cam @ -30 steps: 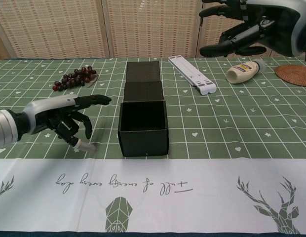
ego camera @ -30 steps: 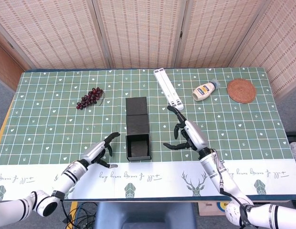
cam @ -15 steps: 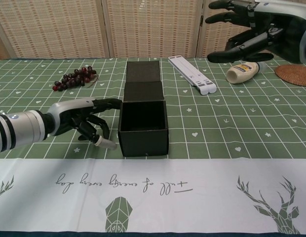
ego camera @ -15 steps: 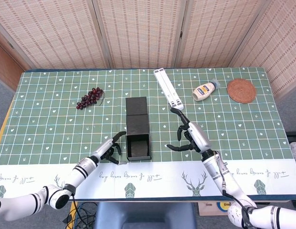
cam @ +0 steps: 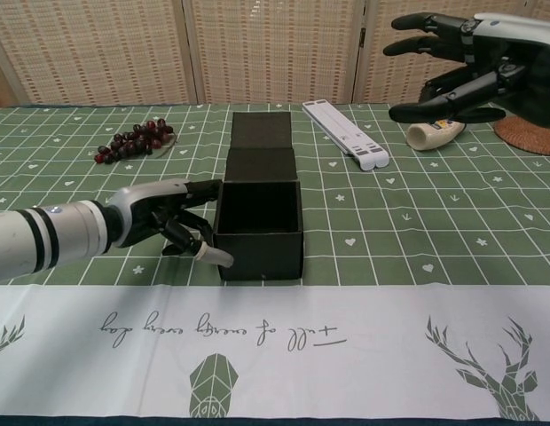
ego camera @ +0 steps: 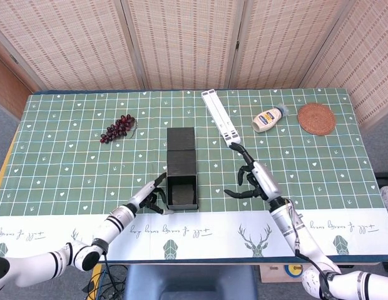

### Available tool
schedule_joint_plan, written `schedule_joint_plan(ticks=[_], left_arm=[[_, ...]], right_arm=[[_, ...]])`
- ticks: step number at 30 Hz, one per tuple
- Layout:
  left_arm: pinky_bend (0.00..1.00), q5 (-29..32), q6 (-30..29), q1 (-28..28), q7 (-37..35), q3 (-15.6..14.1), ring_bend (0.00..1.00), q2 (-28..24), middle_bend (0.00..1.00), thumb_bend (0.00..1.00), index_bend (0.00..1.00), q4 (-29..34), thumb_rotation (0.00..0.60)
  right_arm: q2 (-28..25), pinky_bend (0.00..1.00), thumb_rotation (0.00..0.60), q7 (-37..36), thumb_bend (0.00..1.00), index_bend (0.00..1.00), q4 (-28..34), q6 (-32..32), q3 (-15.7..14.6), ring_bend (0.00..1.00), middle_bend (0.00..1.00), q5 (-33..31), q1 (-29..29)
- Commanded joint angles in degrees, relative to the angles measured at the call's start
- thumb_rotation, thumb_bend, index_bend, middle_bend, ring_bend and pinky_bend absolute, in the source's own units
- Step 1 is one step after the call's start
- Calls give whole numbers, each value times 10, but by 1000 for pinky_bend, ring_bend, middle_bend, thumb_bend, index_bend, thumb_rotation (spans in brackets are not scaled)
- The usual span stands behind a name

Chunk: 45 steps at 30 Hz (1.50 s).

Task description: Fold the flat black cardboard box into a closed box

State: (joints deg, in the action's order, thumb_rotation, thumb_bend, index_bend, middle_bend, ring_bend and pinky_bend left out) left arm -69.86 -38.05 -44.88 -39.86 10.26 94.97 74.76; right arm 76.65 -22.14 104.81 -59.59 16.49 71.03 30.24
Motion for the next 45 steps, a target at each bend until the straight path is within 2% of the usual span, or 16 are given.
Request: schedule_joint_plan(ticks=[1, 8, 17, 20, 31, 39, 45], left_arm=[[851, 10, 6, -1, 1, 9, 522, 6, 0, 91, 0, -1, 600], [852, 32, 14, 1, 0, 23, 548, 22, 13, 91, 5, -12, 600], [854, 54, -11, 14, 15, 40, 574, 61, 235, 91, 207, -44, 600], [855, 44, -18, 19, 17, 40, 580, 59, 271, 90, 241, -40, 600], [856, -45, -65, 56, -1, 20, 580, -36, 280, 90, 251, 78, 600], [856, -83, -89, 70, -4, 4, 579, -87, 280, 91, 250, 158, 600], [856, -92, -88, 64, 9, -3, 579, -99, 280, 90, 249, 186, 600]], right_arm=[[-1, 1000, 600, -4, 168, 0, -3, -2, -2, 664, 73, 3, -1], [1, 1000, 600, -16, 168, 0, -13, 0, -7, 664, 74, 2, -3], [9, 1000, 600, -19, 190, 0, -28, 8, -11, 664, 81, -8, -1], [12, 1000, 600, -16, 215, 0, -38, 17, -14, 664, 82, -19, 1], [50, 1000, 600, 14, 236, 0, -100, 87, -23, 664, 89, -86, 32], [107, 1000, 600, 56, 241, 0, -161, 124, 1, 664, 90, -142, 82], [167, 1000, 600, 92, 246, 0, -208, 119, 30, 664, 91, -170, 125]])
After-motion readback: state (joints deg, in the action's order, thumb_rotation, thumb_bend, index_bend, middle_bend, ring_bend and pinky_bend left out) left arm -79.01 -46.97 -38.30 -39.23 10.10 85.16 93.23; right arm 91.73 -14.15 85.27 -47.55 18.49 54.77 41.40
